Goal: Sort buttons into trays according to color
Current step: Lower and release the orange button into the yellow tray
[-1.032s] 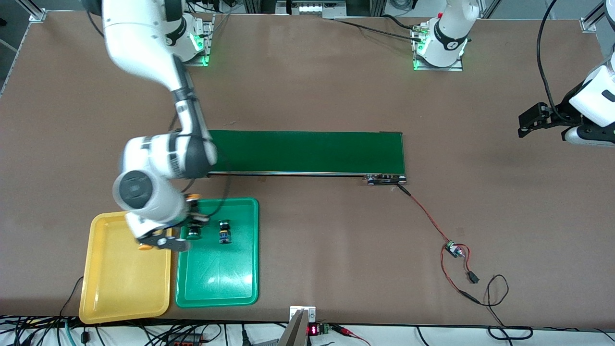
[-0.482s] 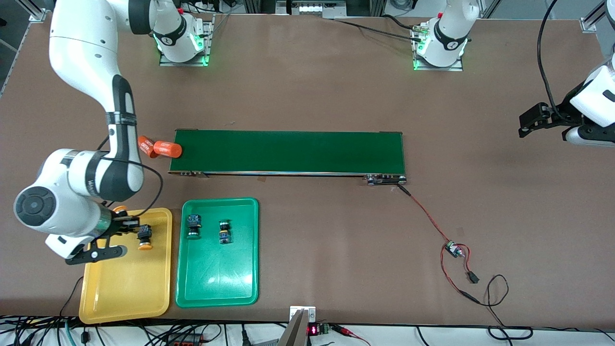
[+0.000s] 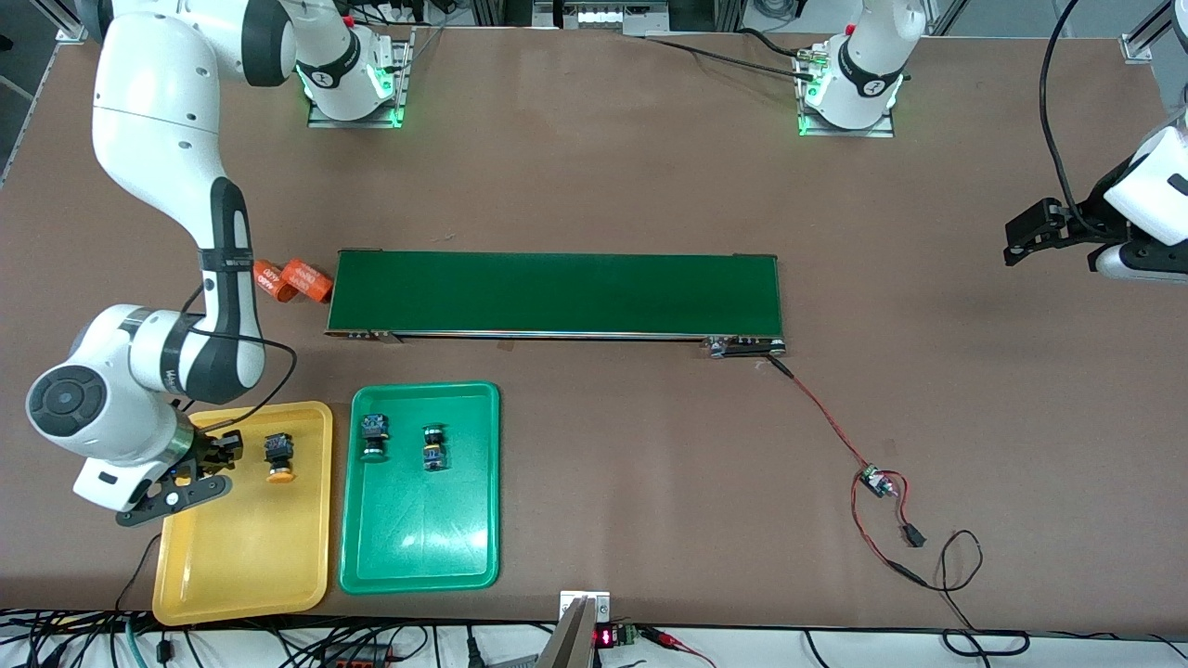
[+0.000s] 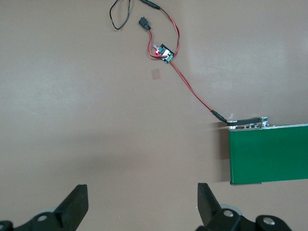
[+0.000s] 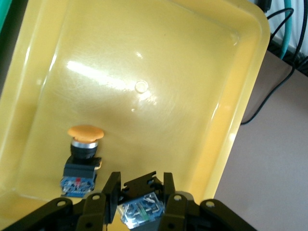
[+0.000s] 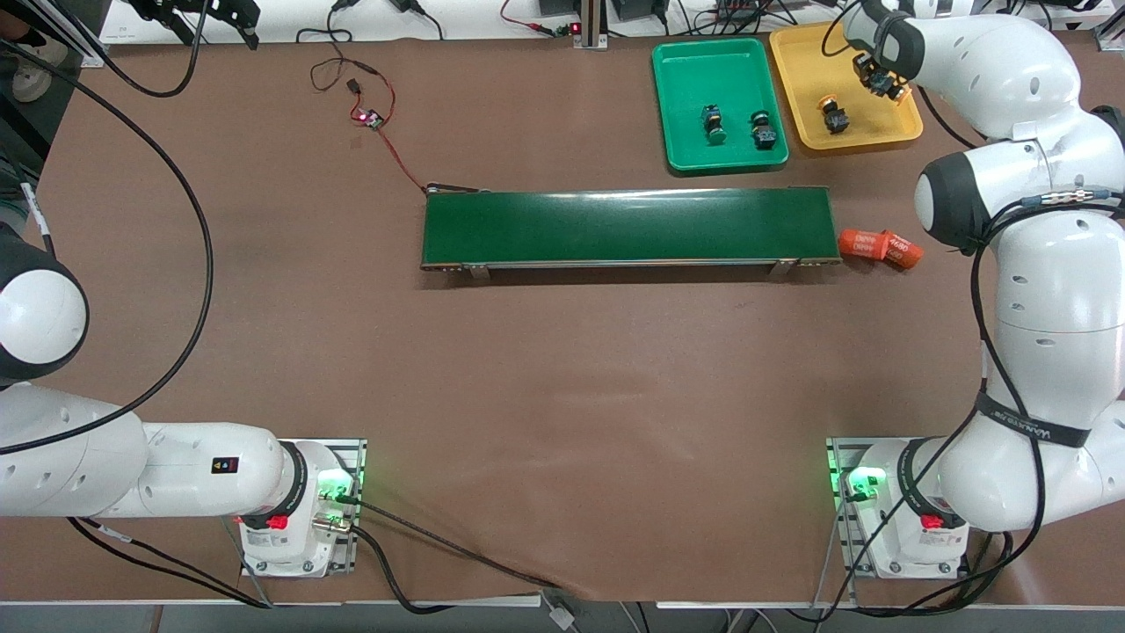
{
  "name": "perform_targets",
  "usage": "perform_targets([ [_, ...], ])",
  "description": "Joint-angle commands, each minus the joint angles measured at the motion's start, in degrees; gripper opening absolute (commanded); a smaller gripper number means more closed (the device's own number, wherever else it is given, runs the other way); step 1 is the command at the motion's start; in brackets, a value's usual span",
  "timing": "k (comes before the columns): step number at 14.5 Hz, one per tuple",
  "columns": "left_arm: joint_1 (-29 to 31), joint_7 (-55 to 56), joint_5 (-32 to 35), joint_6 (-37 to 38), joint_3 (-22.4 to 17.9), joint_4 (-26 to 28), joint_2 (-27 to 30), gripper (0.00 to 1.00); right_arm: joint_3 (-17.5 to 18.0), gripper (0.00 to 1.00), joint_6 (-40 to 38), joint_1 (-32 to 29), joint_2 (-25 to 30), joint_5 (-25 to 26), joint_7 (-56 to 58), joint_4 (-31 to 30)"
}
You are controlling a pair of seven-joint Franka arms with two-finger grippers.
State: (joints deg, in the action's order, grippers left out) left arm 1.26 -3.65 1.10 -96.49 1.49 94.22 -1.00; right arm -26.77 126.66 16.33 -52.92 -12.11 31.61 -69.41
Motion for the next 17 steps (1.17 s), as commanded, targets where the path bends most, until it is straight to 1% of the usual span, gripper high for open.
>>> perform_targets([
  [1, 0.2, -0.7, -0.6, 1.1, -0.1, -0.8, 0.3, 1.00, 1.1, 0.00, 3.6, -1.1, 0.2, 0.2, 6.9, -1.9],
  [2, 0.2, -0.7, -0.6, 1.1, -0.1, -0.8, 0.3, 1.00, 1.7, 0.00, 3.8, -2.3, 0.0, 0.1, 9.7, -1.9],
  [3, 0.1, -0.6, -0.6, 1.1, 0.0, -0.8, 0.3, 1.00, 3.3, 0.00, 3.9, -3.4, 0.0, -0.6, 10.6, -1.9],
  [4, 0.1, -0.5, -0.6, 1.1, 0.0, -0.8, 0.3, 1.00, 4.0, 0.00, 4.9, -3.9, -0.2, -0.7, 10.8, -2.0],
  [7, 0.1, -0.4, -0.6, 1.7, 0.1, -0.9, 0.4, 1.00, 4.4, 0.00, 7.6, -3.6, -1.2, -1.1, 10.4, -2.1],
  [9, 0.1, -0.5, -0.6, 1.7, 0.1, -1.5, 0.3, 1.00, 6.0, 0.00, 8.5, -4.5, -1.2, -1.2, 11.8, -2.1],
  [11, -0.4, -0.3, -0.5, 1.7, 0.2, -1.6, 0.3, 1.00, 6.2, 0.00, 9.1, -4.6, -1.4, -1.5, 12.0, -2.1],
  [12, -0.4, -0.3, -0.5, 1.8, 0.3, -1.5, 0.3, 1.00, 6.2, 0.08, 9.0, -4.5, -1.3, -1.4, 11.7, -2.1],
  [13, -0.4, -0.3, -0.5, 1.9, 0.4, -1.6, 0.3, 1.00, 6.2, 0.59, 8.9, -4.2, -1.2, -1.5, 11.0, -2.1],
  [14, -0.4, -0.5, -0.5, 1.9, 0.4, -1.6, 0.2, 1.00, 6.2, 1.00, 8.7, -4.0, -1.1, -1.6, 9.4, -2.1],
  [16, -0.2, -0.6, -0.5, 2.0, 0.4, -1.6, 0.2, 1.00, 6.2, 1.00, 8.2, -3.1, -0.8, -1.5, 7.7, -2.1],
  [17, -0.2, -0.5, -0.5, 2.0, 0.4, -1.6, 0.2, 1.00, 6.1, 1.00, 6.7, -2.8, -0.2, -1.5, 7.5, -2.3],
])
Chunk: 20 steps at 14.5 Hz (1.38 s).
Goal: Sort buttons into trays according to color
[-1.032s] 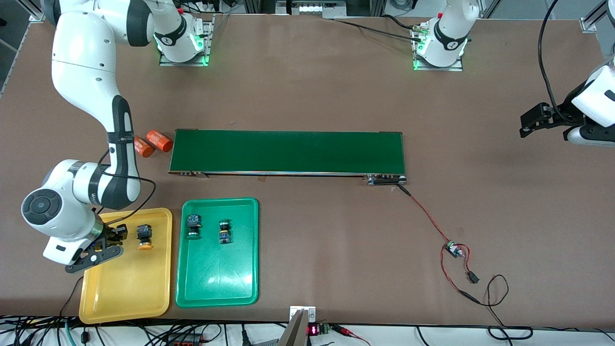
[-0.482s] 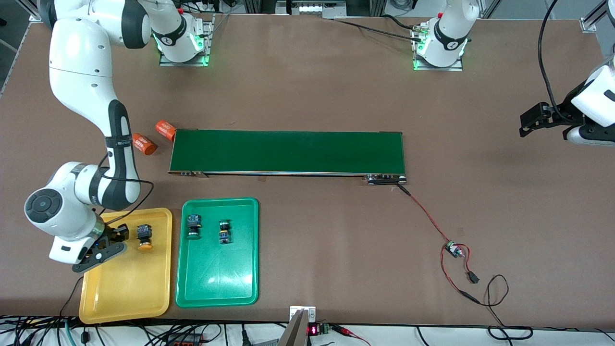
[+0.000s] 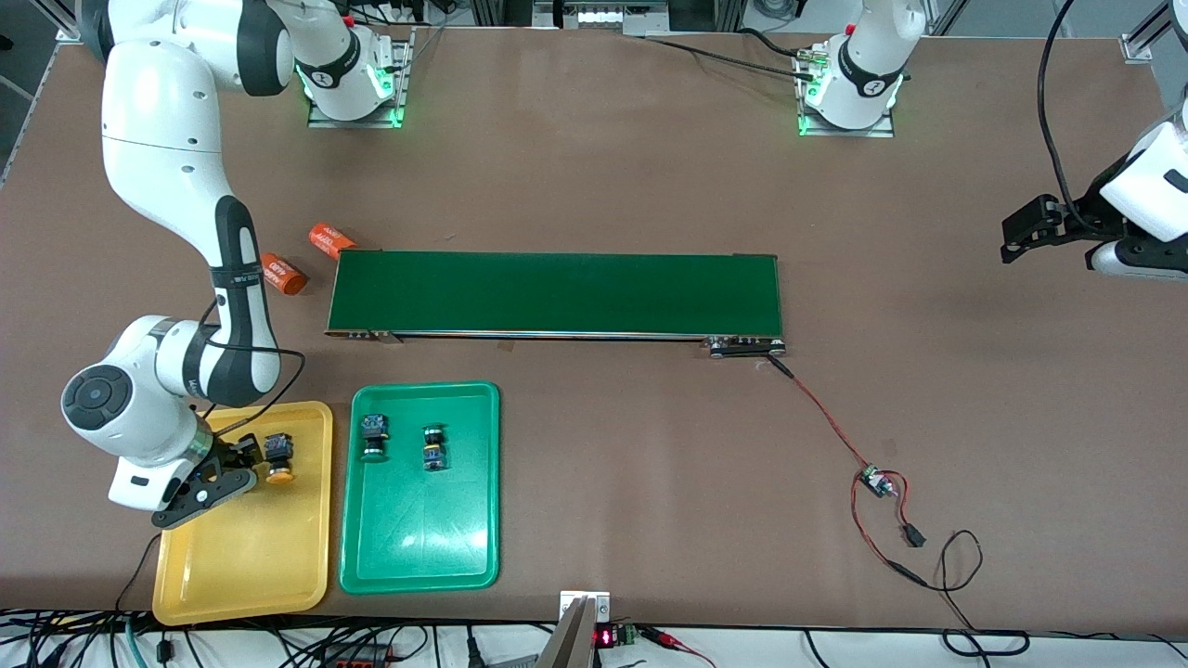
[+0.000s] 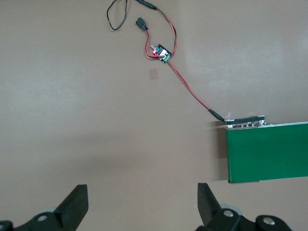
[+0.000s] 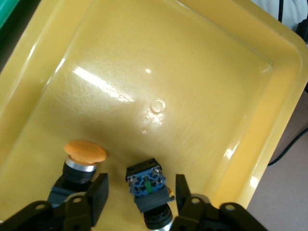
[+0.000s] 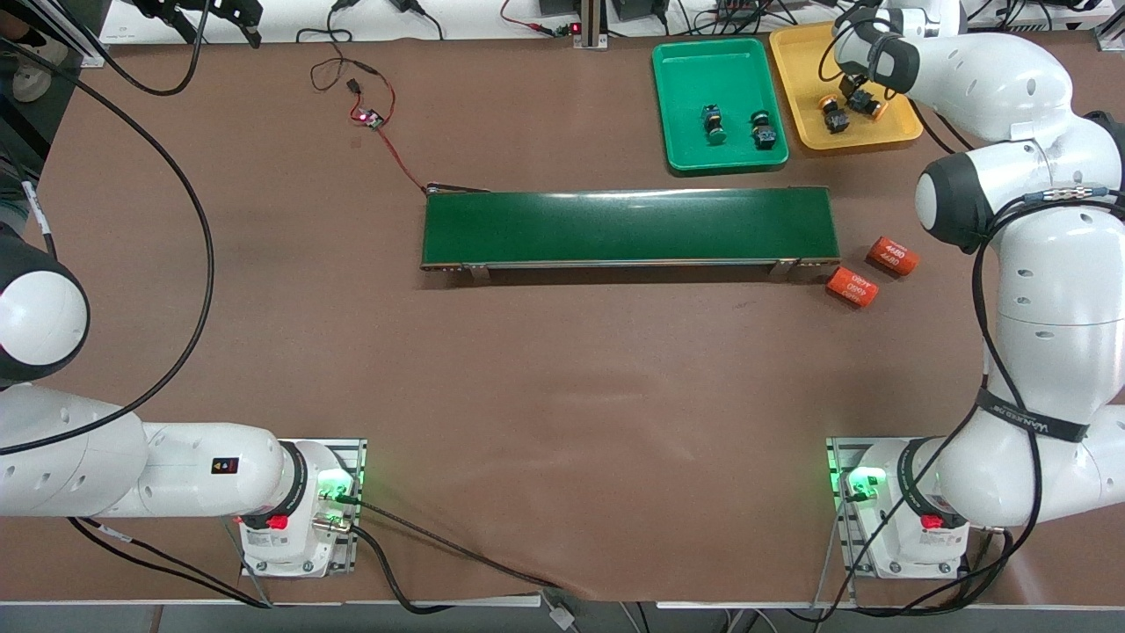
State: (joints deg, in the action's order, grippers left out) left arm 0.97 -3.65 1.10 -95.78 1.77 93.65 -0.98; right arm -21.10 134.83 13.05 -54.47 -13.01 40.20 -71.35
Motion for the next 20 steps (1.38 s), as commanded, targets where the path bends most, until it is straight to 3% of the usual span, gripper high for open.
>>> perform_targets([
  [1, 0.1, -0.5, -0.5, 1.3, 0.1, -1.0, 0.2, 1.00, 0.4, 1.00, -3.7, 0.5, 2.3, -0.6, -1.3, -0.3],
  [7, 0.2, -0.5, -0.5, 1.6, 0.2, -1.0, 0.2, 1.00, 0.4, 1.00, -18.5, 3.4, 13.0, -0.5, -12.5, 0.0],
  [12, 0.1, -0.5, -0.5, 1.6, 0.2, -1.3, 0.2, 1.00, 0.0, 1.00, -33.6, 9.0, 19.6, 0.3, -32.6, 0.3],
  [15, 0.1, -0.5, -0.5, 1.6, 0.2, -1.3, 0.2, 1.00, -0.4, 1.00, -43.0, 8.7, 24.2, 0.5, -36.3, 0.4],
  [17, 0.2, -0.5, -0.5, 1.6, 0.2, -1.3, 0.2, 1.00, -3.3, 1.00, -46.9, 9.0, 26.6, 2.4, -36.3, 0.5],
  [20, 0.1, -0.4, -0.5, 1.6, 0.3, -1.3, 0.2, 1.00, -3.9, 1.00, -46.2, 6.5, 30.5, 6.2, -36.4, 0.3],
])
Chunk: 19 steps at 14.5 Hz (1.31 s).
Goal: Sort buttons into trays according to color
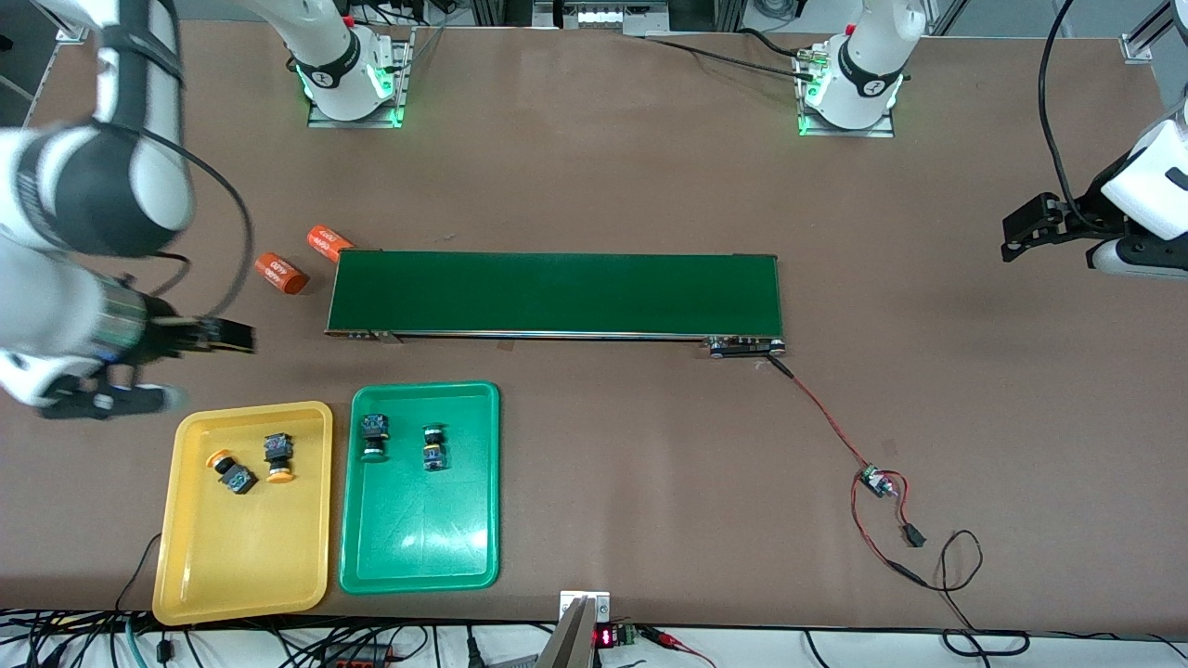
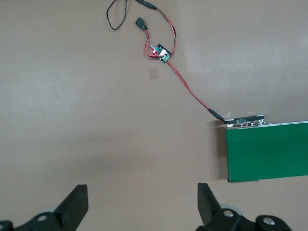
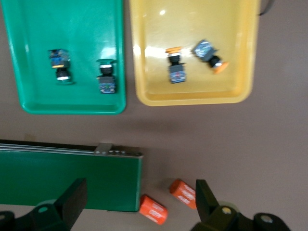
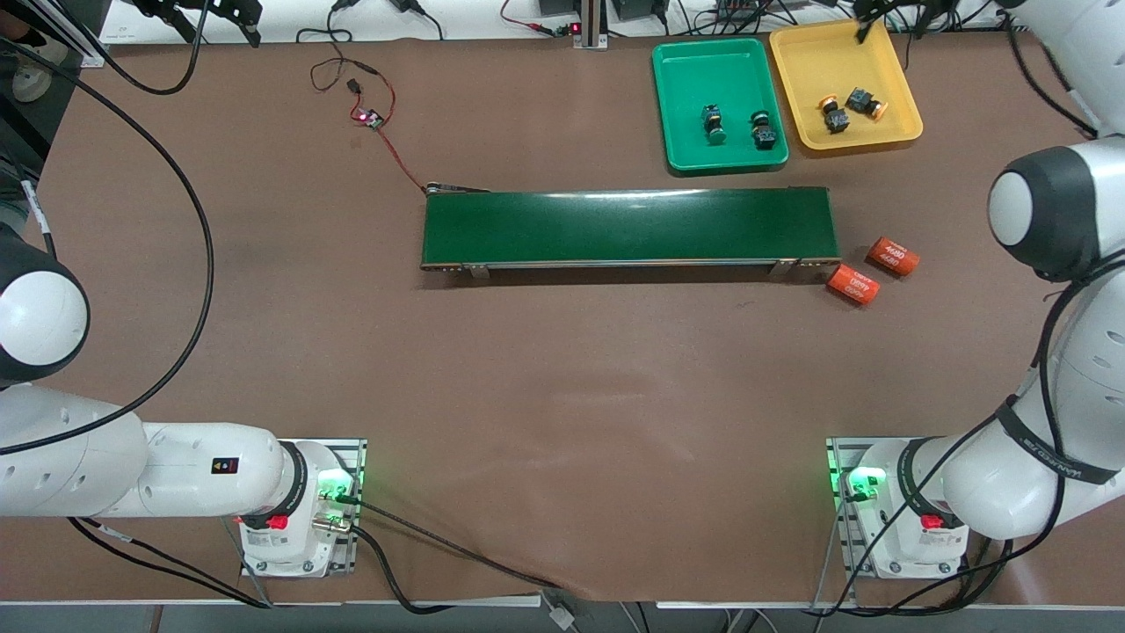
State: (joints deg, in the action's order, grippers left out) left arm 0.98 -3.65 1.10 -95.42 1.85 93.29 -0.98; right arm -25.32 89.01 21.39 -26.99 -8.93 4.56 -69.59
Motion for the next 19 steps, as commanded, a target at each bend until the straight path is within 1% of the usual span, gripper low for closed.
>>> perform_targets([
  [1, 0.1, -0.5, -0.5, 1.2, 0.2, -0.9, 0.2, 1.00, 0.5, 1.00, -0.2, -4.5, 4.0, 1.9, -1.2, -1.6],
  [2, 0.0, -0.5, -0.5, 1.2, 0.2, -0.9, 0.2, 1.00, 1.7, 1.00, -0.4, -7.0, 5.2, 1.7, -1.1, -2.4],
  [3, 0.1, -0.4, -0.5, 1.2, 0.2, -0.9, 0.2, 1.00, 4.6, 1.00, -0.3, -10.2, 6.1, 2.0, -1.1, -3.0],
  [5, 0.1, -0.4, -0.5, 1.2, 0.2, -0.9, 0.2, 1.00, 12.5, 1.00, -0.4, -18.5, 9.3, 2.9, -0.8, -4.7],
  [6, 0.1, -0.4, -0.5, 1.2, 0.2, -0.9, 0.2, 1.00, 15.4, 1.00, -0.5, -21.4, 11.0, 4.3, -0.6, -5.8],
  [7, 0.1, -0.4, -0.5, 1.2, 0.2, -0.9, 0.2, 1.00, 17.5, 1.00, -0.9, -23.0, 12.6, 5.8, -0.6, -6.8],
  [8, 0.1, -0.5, -0.5, 1.2, 0.2, -0.9, 0.2, 1.00, 18.4, 1.00, -1.3, -23.6, 15.4, 6.2, -1.1, -9.7],
  [9, 0.1, -0.5, -0.5, 1.2, 0.2, -0.9, 0.1, 1.00, 18.5, 1.00, -0.8, -23.3, 18.2, 6.5, -1.2, -13.2],
  [10, 0.1, -0.4, -0.5, 1.2, 0.2, -0.9, 0.2, 1.00, 18.6, 1.00, -0.2, -23.2, 20.2, 7.6, -1.3, -15.3],
  [11, 0.1, -0.4, -0.5, 1.3, 0.2, -0.9, 0.2, 1.00, 18.6, 1.00, 0.8, -22.3, 21.1, 8.7, -1.3, -16.3],
  [13, 0.1, -0.4, -0.5, 1.3, 0.2, -0.9, 0.2, 1.00, 17.9, 1.00, 1.3, -20.4, 21.3, 9.1, -1.3, -16.3],
  [16, 0.1, -0.4, -0.5, 1.3, 0.1, -0.9, 0.2, 1.00, 18.3, 1.00, 1.9, -20.3, 23.0, 9.1, -1.4, -17.7],
  [19, 0.1, -0.4, -0.5, 1.3, 0.1, -0.9, 0.2, 1.00, 18.4, 1.00, 3.0, -20.4, 25.9, 9.1, -2.0, -22.0],
])
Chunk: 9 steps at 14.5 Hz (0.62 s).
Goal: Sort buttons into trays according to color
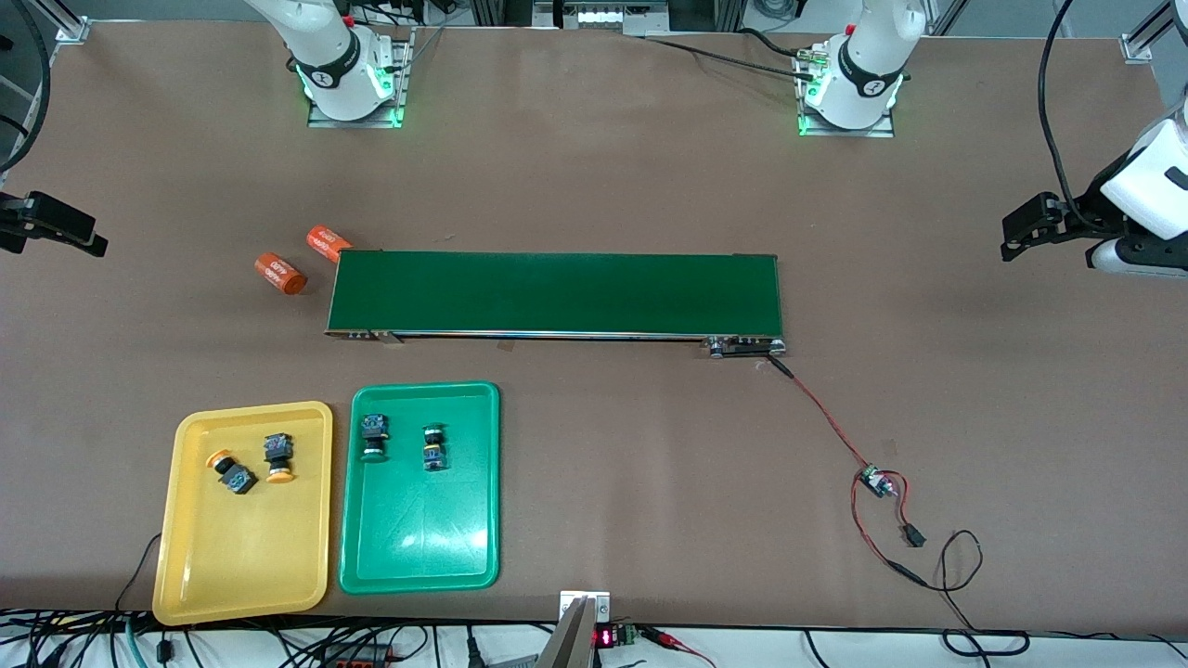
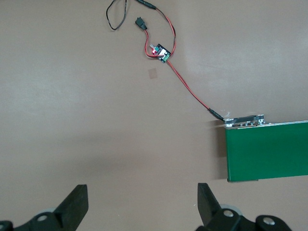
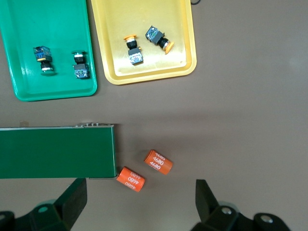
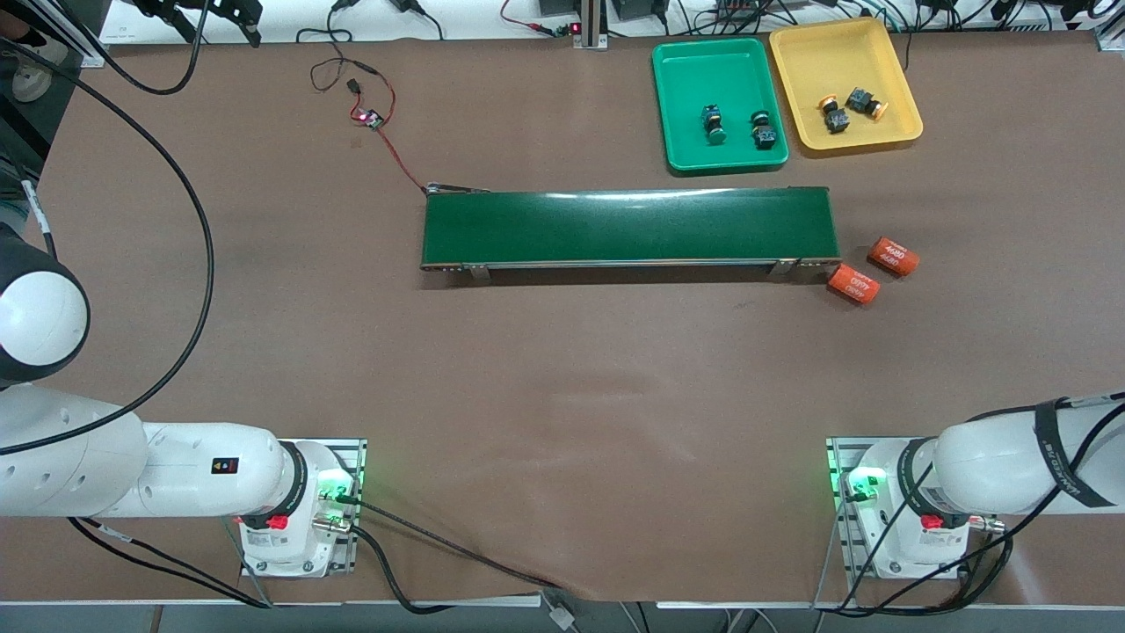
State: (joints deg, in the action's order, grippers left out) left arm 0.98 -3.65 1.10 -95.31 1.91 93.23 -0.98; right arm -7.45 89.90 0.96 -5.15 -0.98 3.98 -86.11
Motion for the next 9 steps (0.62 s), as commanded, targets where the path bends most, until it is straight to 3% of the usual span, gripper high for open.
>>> perform_targets([
  [1, 0.1, -0.4, -0.5, 1.1, 0.0, -0.9, 0.2, 1.00, 0.5, 1.00, 3.3, 0.0, 6.0, 1.2, -1.4, -7.7],
  [9, 0.1, -0.4, -0.5, 1.4, 0.0, -0.9, 0.2, 1.00, 0.7, 1.00, -0.2, 0.0, 8.7, 2.4, -1.4, -9.0],
])
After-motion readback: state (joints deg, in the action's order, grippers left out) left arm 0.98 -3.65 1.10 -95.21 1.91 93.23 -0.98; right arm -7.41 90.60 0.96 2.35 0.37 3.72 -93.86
